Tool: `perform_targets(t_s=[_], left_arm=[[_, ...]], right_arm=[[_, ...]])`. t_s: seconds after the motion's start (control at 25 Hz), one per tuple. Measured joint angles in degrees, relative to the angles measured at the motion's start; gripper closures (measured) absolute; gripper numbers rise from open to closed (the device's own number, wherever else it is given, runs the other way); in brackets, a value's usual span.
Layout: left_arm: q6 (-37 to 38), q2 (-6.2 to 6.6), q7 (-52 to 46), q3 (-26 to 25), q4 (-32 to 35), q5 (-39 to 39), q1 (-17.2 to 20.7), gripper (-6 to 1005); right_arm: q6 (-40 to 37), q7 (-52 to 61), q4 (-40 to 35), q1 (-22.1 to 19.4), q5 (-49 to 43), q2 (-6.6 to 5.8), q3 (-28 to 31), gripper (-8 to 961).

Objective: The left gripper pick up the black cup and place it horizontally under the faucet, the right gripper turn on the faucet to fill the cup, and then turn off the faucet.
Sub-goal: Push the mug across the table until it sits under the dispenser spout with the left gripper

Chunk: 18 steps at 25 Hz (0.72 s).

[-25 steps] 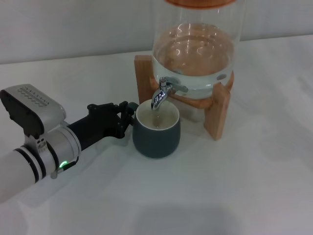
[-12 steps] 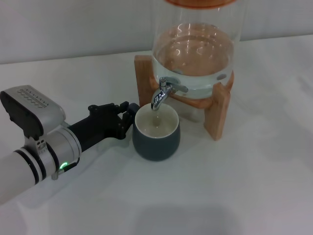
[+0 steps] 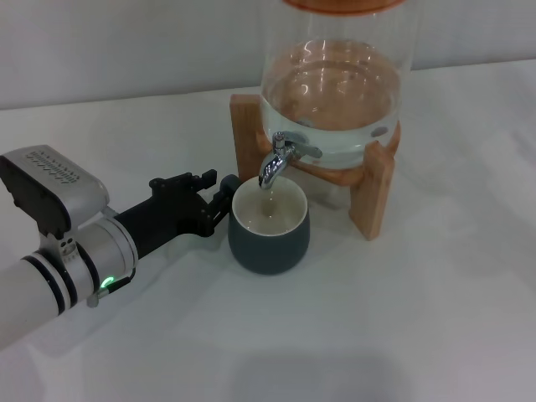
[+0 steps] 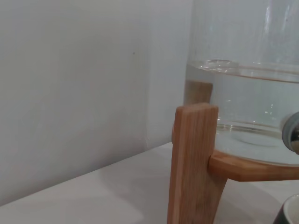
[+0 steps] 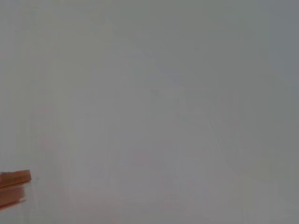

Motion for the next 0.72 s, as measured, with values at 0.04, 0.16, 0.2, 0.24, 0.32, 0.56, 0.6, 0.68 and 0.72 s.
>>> perform_targets(t_s=[0.04, 0.16, 0.2, 0.24, 0.32, 0.56, 0.6, 0.68, 0.72], left_arm=[[0.0, 0.01, 0.0, 0.0, 0.0, 0.0, 0.0, 688], [0.0, 0.06, 0.0, 0.0, 0.0, 0.1, 0.1, 651], [0.0, 0.06, 0.0, 0.0, 0.0, 0.1, 0.1, 650], [0.0, 0.06, 0.0, 0.0, 0.0, 0.1, 0.1, 650], [0.0, 0.06, 0.0, 0.2, 0.0, 0.2, 0.2, 649], [0.2, 0.05, 0.0, 0.3, -0.4, 0.9, 0.8, 641], [0.2, 0.05, 0.0, 0.3, -0.4, 1.0, 1.0, 640], [0.1, 0.05, 0.1, 0.3, -0.5, 1.0, 1.5, 637], [0.1, 0.05, 0.2, 0.3, -0.5, 1.0, 1.7, 636]], right_arm=[[0.0, 0.0, 0.0, 0.0, 0.0, 0.0, 0.0, 146], [0.0, 0.0, 0.0, 0.0, 0.0, 0.0, 0.0, 146], [0.0, 0.0, 0.0, 0.0, 0.0, 0.0, 0.0, 146], [0.0, 0.0, 0.0, 0.0, 0.1, 0.0, 0.0, 145], [0.0, 0.0, 0.0, 0.0, 0.1, 0.0, 0.0, 145], [-0.1, 0.0, 0.0, -0.1, 0.4, 0.0, 0.0, 145], [-0.1, 0.0, 0.0, -0.1, 0.4, 0.0, 0.0, 145], [-0.1, 0.0, 0.1, -0.1, 0.7, 0.0, 0.0, 145], [-0.1, 0.0, 0.1, -0.1, 0.7, 0.0, 0.0, 145]])
